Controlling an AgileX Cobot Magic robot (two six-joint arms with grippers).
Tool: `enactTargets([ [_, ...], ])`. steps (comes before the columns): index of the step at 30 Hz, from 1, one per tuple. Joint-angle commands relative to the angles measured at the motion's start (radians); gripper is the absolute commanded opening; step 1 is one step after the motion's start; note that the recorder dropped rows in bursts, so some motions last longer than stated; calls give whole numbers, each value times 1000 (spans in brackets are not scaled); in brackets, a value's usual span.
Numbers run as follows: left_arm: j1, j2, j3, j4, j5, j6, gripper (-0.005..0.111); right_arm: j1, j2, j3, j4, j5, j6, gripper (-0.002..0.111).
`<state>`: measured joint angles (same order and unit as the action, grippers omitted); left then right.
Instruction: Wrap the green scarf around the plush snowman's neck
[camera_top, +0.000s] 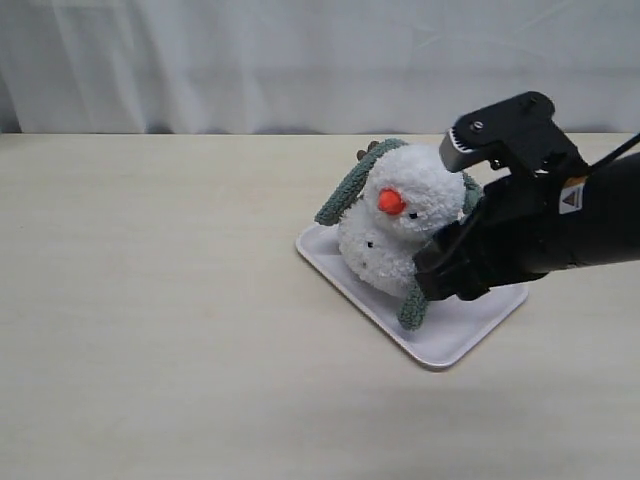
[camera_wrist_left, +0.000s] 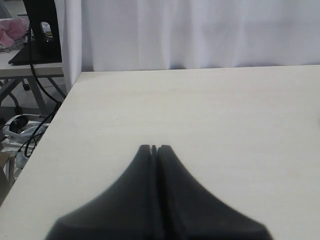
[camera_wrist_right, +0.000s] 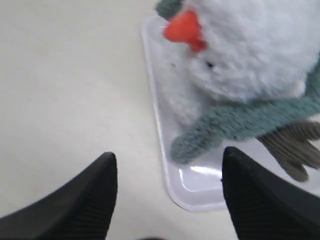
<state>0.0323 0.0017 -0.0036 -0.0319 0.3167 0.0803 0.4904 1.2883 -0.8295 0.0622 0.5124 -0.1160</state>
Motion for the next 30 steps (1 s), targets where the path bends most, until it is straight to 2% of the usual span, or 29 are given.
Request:
enactTargets([
  [1,2,-2,4,-6,-9,-3,0,106,14,-116,-70,26,89,58],
  [5,2,-2,4,-6,-9,-3,0,127,95,-278,-333,119,357,60],
  [8,2,-2,4,-6,-9,-3,0,127,175,-389,-478,288,465,73],
  [10,2,-2,4,-6,-9,-3,0,127,232,-445,-499,364,470,83],
  [12,2,-2,4,-6,-9,-3,0,127,283,-480,-504,394,470,85],
  [18,2,-2,4,-6,-9,-3,0,116,393,-523,-527,353,480,85],
  [23,2,-2,4,-6,-9,-3,0,53,452,-554,-533,338,525,85],
  [30,2,-2,4,-6,-9,-3,0,33,501,-554,-519,267,435,85],
])
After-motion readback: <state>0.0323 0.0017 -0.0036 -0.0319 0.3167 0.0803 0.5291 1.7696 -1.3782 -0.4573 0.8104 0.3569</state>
